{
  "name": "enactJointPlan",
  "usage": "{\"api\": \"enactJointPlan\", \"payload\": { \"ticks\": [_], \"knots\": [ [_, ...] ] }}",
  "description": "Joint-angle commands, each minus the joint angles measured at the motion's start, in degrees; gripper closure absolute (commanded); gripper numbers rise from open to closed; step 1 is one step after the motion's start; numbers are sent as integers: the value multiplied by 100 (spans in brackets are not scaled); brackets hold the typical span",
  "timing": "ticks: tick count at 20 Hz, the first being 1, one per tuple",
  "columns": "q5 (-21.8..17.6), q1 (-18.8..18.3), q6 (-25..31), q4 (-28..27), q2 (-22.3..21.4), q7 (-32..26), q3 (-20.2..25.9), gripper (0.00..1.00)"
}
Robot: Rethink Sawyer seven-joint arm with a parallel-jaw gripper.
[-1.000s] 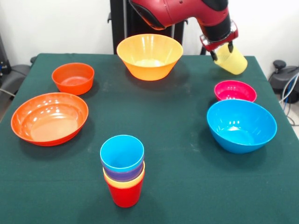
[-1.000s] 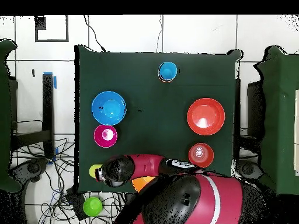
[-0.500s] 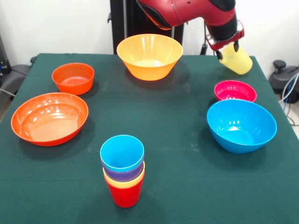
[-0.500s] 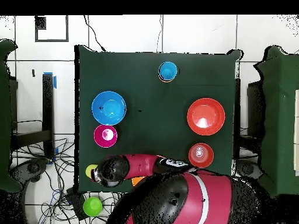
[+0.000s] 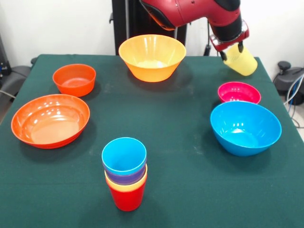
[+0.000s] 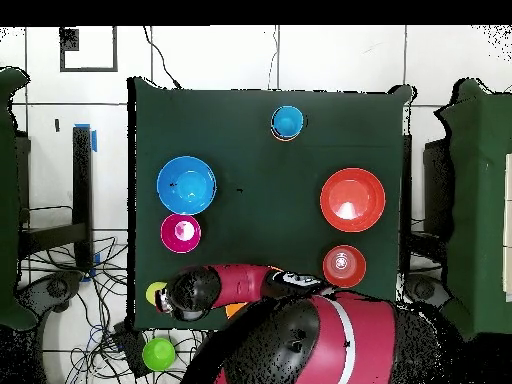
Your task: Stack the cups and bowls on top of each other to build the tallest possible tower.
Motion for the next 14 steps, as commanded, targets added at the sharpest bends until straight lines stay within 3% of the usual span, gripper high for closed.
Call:
{"api": "enactJointPlan", "payload": {
  "ticks": [1,14],
  "knots": [
    [-32,-61,-375,-332,-50,692,2,0],
    [-426,-141,-56,-546,-185,246,-237,0]
  ]
}}
